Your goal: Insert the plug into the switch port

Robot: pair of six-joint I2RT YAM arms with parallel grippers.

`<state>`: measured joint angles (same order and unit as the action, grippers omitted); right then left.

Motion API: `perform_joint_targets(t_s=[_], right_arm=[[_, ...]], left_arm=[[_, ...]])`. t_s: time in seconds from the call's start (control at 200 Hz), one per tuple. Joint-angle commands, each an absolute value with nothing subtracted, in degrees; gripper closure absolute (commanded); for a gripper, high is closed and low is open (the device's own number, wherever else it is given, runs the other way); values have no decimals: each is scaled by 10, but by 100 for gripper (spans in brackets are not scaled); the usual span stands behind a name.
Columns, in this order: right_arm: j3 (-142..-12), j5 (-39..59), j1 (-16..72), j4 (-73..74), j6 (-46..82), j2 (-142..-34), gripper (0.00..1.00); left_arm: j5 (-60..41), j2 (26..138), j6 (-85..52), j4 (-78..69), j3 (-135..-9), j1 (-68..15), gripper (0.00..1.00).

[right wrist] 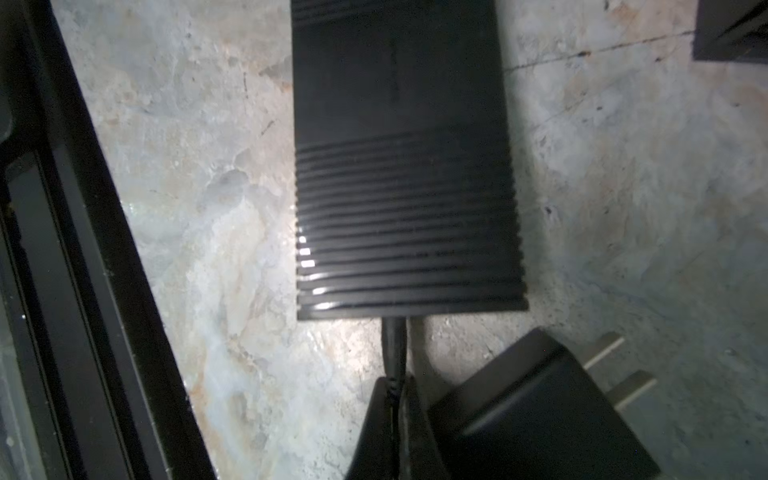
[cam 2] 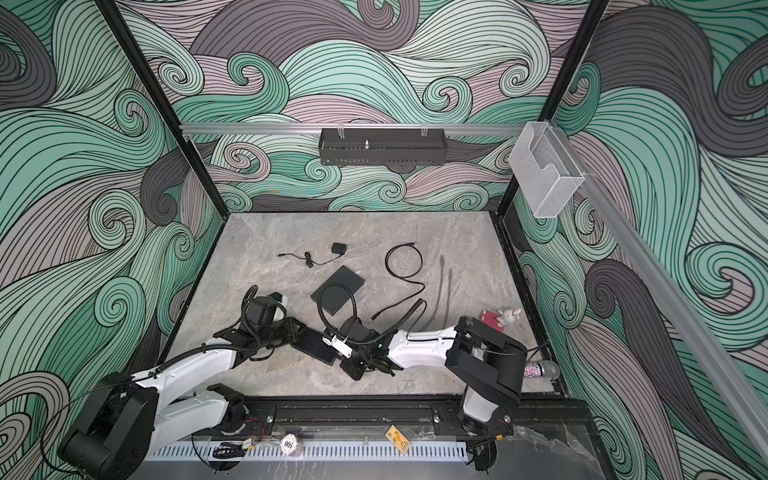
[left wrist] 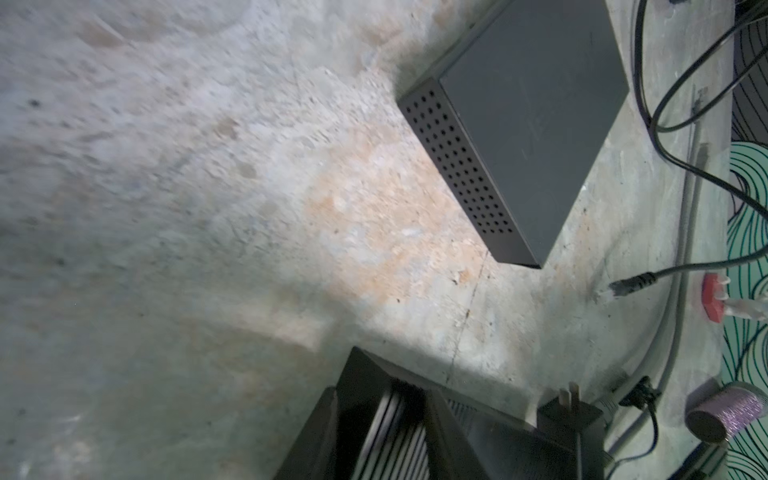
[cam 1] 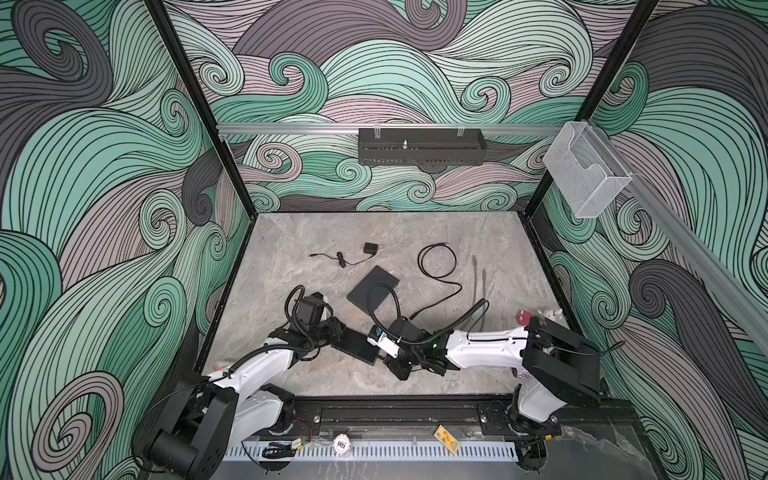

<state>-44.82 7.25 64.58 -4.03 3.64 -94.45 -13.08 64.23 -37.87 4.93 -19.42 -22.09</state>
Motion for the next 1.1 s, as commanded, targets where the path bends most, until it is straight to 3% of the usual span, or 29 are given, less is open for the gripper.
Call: perform_joint_targets(t_s=[0.0,0.175,0.445,0.625,0.716,0.781,0.896,1.096], right_arm=[[-533,64,643,33,28,-958,100],[-569,52,643,-11,19,-973,100],[-544,81,642,103,43,-994,100],[-558,85,642,92,39,-997,100],[-548,80,641,88,36,-982,96],[-541,78,639,75,36,-969,92],[-531,83,634,40,38,-949,72],[-492,92,633,-15,46,-872,62]], left_arm=[[-242,655,-386,160,-181,-267,72],[-223,666,-388,169,-192,-289,72],[-225,675,-398,151,-186,-294,72],[-216,678,-403,154,-186,-294,71],[-203,671,-403,171,-194,-294,65],[-182,662,-400,192,-208,-293,55],[-96,647,-400,262,-265,-293,40],[12,652,-389,373,-410,-289,37]])
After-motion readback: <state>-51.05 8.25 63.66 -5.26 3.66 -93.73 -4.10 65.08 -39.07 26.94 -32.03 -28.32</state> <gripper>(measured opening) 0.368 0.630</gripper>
